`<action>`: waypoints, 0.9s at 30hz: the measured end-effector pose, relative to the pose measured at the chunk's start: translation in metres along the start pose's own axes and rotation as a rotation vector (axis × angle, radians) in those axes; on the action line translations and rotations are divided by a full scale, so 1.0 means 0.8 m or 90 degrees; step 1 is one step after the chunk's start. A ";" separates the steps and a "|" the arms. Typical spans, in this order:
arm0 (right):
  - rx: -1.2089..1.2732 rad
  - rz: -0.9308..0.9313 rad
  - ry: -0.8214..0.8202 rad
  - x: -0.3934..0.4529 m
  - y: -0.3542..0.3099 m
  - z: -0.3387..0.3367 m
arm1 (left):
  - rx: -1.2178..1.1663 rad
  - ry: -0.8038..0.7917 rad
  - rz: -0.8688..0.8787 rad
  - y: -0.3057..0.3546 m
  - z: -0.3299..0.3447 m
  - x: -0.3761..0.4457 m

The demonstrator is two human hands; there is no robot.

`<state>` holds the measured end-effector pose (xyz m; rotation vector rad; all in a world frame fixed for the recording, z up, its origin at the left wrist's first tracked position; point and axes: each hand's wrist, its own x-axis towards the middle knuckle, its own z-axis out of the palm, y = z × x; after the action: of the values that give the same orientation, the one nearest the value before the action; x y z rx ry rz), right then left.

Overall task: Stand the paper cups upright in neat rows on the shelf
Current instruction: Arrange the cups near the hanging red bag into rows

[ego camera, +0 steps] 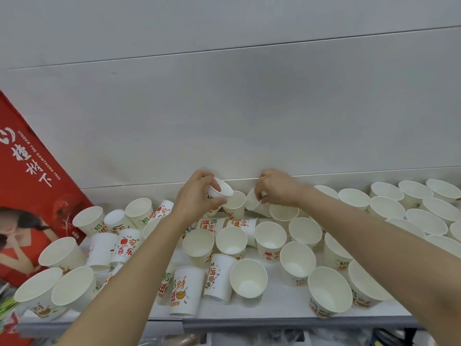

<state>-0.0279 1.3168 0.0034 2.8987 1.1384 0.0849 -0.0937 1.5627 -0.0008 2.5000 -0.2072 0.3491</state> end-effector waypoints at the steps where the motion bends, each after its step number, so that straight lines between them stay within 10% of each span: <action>1: 0.027 0.029 0.018 -0.004 0.003 -0.004 | -0.019 0.009 -0.009 -0.001 -0.002 0.000; 10: -0.039 -0.006 0.116 -0.031 0.004 0.022 | -0.170 0.079 -0.046 0.011 0.006 -0.011; 17: 0.583 0.142 0.211 -0.038 -0.039 -0.025 | -0.220 0.084 0.032 0.053 0.005 -0.011; 27: 0.676 0.296 0.272 -0.107 -0.094 -0.035 | -0.207 -0.093 0.122 0.046 -0.014 -0.050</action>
<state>-0.1433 1.3141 0.0242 4.2235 0.5588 0.1467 -0.1426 1.5423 0.0165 2.1894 -0.5216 0.1902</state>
